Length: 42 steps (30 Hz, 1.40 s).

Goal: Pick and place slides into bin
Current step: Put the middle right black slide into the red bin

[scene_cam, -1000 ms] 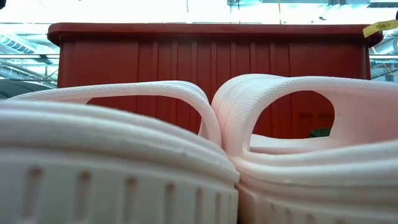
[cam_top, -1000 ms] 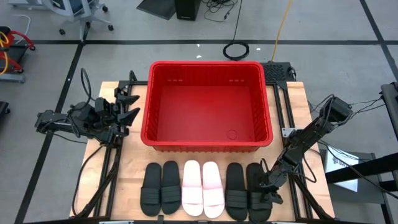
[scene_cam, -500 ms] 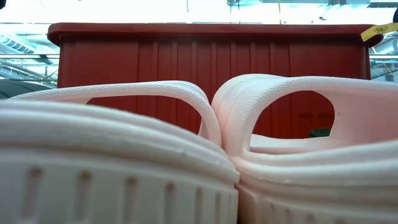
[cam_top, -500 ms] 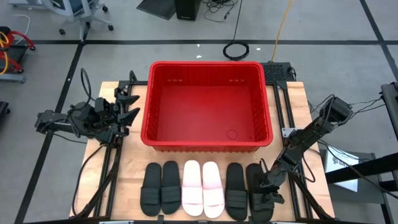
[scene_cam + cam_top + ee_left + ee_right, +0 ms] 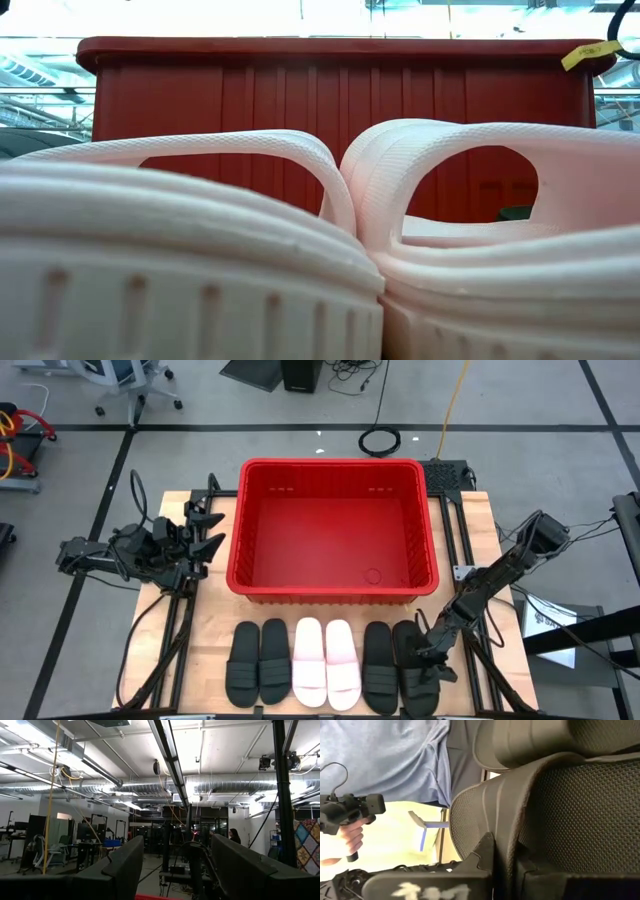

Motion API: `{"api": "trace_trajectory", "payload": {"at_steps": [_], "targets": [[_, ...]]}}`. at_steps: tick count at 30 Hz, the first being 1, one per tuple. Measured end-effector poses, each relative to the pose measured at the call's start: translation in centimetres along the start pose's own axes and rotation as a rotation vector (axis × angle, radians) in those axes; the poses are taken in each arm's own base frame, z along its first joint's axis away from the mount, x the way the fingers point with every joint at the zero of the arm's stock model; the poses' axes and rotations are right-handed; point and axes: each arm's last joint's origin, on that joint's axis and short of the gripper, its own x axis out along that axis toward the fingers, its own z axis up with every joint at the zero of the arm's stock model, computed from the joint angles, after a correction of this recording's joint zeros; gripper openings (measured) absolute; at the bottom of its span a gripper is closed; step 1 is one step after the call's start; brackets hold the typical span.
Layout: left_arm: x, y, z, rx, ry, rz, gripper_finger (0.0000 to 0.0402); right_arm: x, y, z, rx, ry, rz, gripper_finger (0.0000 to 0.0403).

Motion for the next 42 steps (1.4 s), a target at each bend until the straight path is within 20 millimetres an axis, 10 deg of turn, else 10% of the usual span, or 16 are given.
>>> {"api": "trace_trajectory", "payload": {"at_steps": [42], "targets": [[0.0, 0.0, 0.0, 0.001, 0.001, 0.001, 0.0241, -3.8, 2.2, 1.6, -0.259, -0.170, 0.145, 0.0008]]}}
